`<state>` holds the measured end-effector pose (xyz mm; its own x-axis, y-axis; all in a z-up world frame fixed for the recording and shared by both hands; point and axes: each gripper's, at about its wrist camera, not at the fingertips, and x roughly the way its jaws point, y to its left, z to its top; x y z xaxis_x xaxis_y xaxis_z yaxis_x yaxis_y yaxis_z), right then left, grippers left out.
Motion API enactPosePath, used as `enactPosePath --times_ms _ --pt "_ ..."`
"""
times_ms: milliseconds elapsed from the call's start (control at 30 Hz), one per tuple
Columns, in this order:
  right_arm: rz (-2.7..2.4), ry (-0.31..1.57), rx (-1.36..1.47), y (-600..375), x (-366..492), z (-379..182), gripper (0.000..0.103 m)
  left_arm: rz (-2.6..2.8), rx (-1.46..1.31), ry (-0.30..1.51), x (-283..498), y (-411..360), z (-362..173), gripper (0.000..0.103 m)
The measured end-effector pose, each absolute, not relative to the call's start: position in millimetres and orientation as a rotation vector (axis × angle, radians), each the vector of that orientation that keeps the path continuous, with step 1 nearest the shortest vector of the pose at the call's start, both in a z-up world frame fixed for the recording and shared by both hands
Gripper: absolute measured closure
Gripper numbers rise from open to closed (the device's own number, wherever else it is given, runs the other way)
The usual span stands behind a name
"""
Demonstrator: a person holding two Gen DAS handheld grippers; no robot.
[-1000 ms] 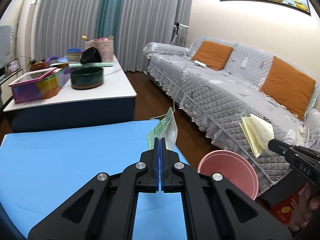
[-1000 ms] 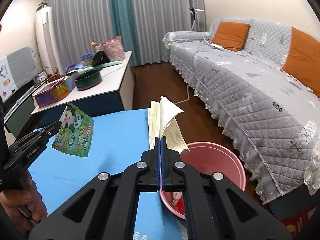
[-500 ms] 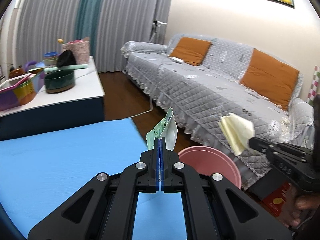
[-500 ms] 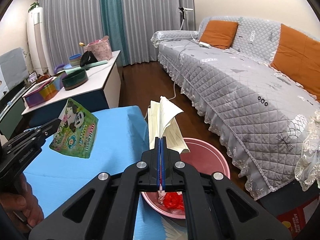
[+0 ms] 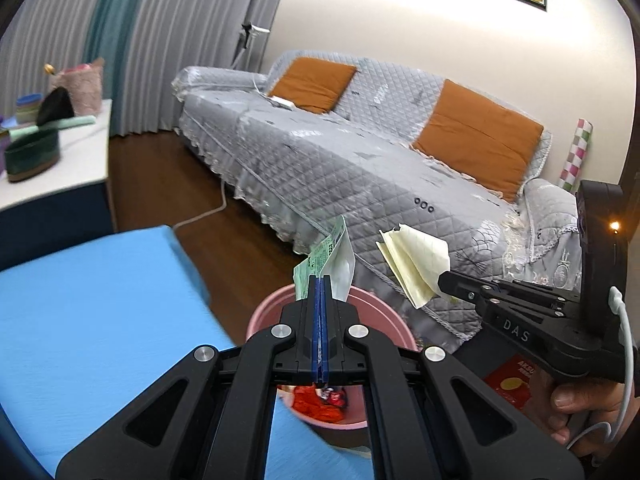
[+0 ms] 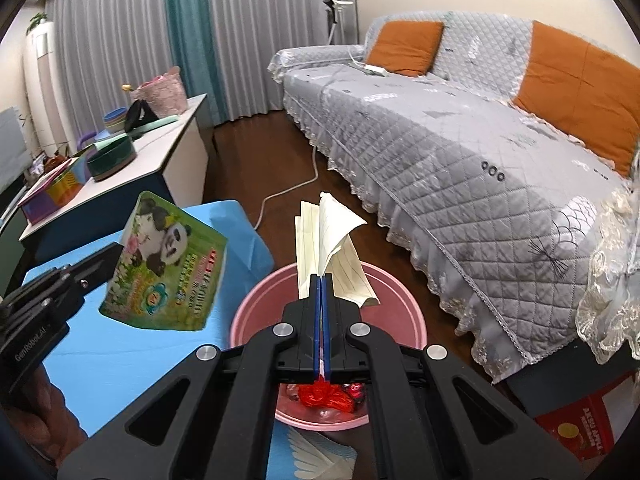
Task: Collect trash
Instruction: 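Carry the green packet and white tissue over the pink bin, then open both tools over the bin to drop the packet and tissue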
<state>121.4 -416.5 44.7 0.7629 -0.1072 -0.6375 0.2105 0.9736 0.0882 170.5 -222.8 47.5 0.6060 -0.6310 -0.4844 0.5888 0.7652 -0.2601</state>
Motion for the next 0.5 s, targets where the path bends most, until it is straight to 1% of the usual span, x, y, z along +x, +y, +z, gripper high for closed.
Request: enactPosePath --times_ms 367,400,467,500 --pt "-0.172 0.728 0.172 -436.1 125.6 22.4 0.102 -0.736 -0.072 0.679 189.2 -256.9 17.3 0.102" --pt "-0.166 0.733 0.171 -436.3 126.9 20.5 0.099 -0.735 -0.071 0.694 191.1 -258.5 13.8 0.099" --pt "-0.149 0.757 0.165 -435.5 130.3 16.1 0.098 -0.725 -0.071 0.706 194.1 -259.1 9.6 0.091" --pt "-0.153 0.766 0.16 -436.3 131.5 14.0 0.089 -0.717 -0.074 0.707 194.5 -256.7 8.7 0.084"
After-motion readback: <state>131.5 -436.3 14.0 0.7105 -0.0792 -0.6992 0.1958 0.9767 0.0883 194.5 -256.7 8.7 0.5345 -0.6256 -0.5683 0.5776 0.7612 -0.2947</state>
